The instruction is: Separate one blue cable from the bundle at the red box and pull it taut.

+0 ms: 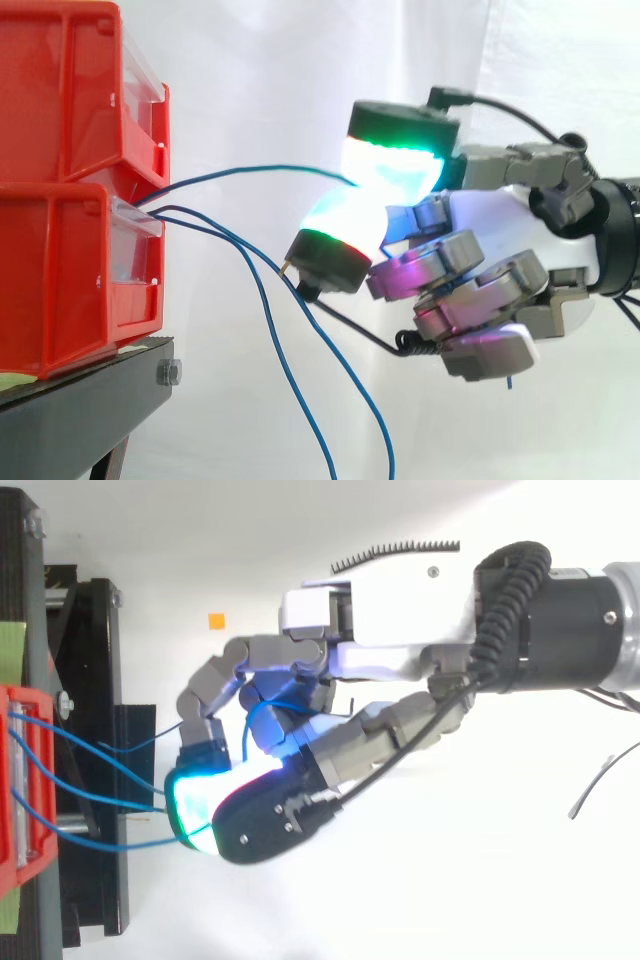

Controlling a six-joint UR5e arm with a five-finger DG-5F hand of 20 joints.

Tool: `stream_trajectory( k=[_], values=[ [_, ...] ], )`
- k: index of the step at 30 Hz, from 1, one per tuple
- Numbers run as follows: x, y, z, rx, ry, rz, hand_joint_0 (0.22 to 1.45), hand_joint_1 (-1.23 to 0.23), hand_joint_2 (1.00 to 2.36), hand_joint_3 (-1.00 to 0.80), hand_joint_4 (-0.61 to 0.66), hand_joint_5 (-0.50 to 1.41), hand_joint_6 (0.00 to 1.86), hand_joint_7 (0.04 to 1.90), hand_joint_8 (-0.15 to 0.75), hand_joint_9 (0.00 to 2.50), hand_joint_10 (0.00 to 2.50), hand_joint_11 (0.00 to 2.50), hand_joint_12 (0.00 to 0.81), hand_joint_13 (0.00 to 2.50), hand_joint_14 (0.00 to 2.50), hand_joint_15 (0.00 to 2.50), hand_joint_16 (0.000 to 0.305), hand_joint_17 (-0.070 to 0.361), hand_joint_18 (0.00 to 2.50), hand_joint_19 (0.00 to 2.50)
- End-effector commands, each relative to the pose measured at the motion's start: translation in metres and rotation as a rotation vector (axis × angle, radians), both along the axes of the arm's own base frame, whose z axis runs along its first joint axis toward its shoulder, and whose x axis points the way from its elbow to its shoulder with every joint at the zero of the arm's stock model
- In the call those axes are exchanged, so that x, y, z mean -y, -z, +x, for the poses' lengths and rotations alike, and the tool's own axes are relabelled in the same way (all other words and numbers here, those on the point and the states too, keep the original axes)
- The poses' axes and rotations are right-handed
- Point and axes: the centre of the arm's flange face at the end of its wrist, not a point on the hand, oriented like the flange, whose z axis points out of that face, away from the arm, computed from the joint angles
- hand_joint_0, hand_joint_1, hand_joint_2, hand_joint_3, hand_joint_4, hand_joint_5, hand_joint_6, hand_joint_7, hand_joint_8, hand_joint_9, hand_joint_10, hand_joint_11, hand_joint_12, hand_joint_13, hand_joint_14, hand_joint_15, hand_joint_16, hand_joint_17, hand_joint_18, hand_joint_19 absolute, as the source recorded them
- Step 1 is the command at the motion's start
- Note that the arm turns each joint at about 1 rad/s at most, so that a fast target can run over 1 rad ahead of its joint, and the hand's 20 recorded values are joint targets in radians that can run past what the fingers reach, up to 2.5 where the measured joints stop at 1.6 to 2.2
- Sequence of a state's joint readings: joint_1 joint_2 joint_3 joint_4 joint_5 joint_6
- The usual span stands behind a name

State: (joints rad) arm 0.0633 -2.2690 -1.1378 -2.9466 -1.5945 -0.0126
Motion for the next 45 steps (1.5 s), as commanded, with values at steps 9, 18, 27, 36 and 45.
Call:
stream_trajectory(
  k=[9,18,27,36,45],
  values=[
    [0.003,-0.027,-0.018,-0.045,-0.017,-0.082,0.6,-0.72,1.13,0.04,-0.11,-0.12,0.88,1.03,0.322,0.41,2.5,1.89,0.498,0.94,2.5,1.1,0.067,0.15,1.28,0.67],
    [0.009,-0.032,-0.038,-0.166,-0.005,-0.094,0.6,-0.72,1.13,0.04,-0.11,-0.12,0.88,1.03,0.322,0.41,2.5,1.88,0.5,0.94,2.5,1.09,0.067,0.15,1.26,0.69],
    [0.009,-0.014,-0.049,-0.227,-0.018,-0.094,0.6,-0.72,1.14,0.04,-0.11,-0.12,0.88,1.03,0.327,0.41,2.5,1.89,0.505,0.94,2.5,1.07,0.067,0.151,1.25,0.67],
    [0.004,-0.004,-0.042,-0.141,-0.004,-0.032,0.6,-0.72,1.16,0.03,-0.11,-0.12,0.88,1.04,0.322,0.41,2.5,1.9,0.505,0.94,2.5,1.05,0.067,0.152,1.25,0.67],
    [-0.001,-0.017,-0.023,0.018,0.014,-0.035,0.59,-0.72,1.18,0.03,-0.12,-0.12,0.88,1.04,0.324,0.42,2.5,1.89,0.501,0.94,2.5,1.09,0.068,0.152,1.25,0.67]
  ],
)
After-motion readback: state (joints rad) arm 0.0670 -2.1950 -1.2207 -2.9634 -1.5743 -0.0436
